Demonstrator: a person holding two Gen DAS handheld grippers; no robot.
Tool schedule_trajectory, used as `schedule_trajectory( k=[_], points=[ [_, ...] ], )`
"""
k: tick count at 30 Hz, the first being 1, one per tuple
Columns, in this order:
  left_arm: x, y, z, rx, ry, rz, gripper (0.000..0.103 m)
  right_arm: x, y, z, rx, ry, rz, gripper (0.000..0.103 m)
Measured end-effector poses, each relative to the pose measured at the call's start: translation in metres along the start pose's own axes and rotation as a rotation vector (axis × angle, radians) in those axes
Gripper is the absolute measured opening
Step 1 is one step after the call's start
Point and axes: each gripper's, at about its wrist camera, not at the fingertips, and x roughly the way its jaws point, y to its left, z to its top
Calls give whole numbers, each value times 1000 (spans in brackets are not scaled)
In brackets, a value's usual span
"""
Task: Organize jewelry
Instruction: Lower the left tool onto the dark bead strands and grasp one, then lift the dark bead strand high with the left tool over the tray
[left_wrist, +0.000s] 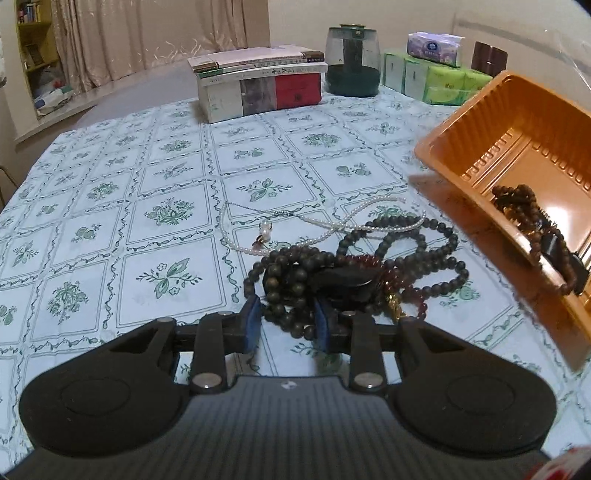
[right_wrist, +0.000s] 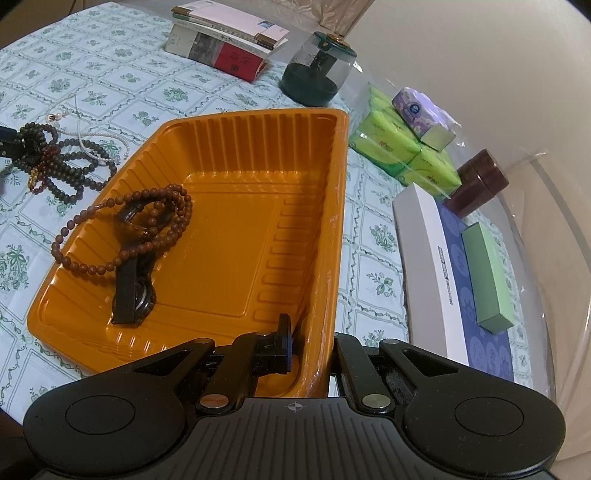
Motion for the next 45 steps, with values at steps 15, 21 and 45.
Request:
schedule_trajectory(
  k=[15, 21, 45],
  points=[
    [-49, 5, 35, 48, -118, -50, 6, 1, -1, 2, -4, -2, -4, 5],
    [-86, 11, 61, 71, -204, -61, 6, -1, 1, 3, -11, -8, -9, 5],
    [-218, 34, 159, 148, -537, -63, 6, -5, 2, 3, -25, -18, -11, 5]
  ],
)
